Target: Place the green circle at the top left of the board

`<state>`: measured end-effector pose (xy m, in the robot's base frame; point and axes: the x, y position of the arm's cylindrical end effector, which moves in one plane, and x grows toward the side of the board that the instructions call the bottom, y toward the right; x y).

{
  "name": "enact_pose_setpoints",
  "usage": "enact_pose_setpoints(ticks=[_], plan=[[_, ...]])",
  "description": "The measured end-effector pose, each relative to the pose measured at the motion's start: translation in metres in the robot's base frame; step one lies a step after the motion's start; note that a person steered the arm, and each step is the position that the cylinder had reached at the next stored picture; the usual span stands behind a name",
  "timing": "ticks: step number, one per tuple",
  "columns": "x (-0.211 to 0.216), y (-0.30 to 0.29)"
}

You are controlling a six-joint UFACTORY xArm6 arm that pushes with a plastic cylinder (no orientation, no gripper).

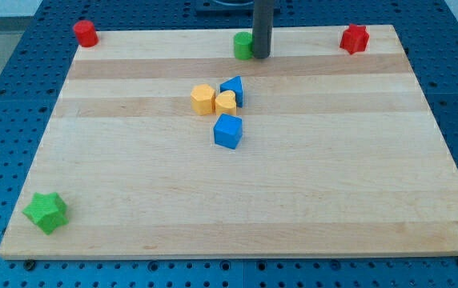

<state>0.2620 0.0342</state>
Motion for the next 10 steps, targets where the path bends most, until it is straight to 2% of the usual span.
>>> enact_pose_setpoints(ticks=[3,10], plan=[[0.0,-0.033],[-0.019,-0.032]])
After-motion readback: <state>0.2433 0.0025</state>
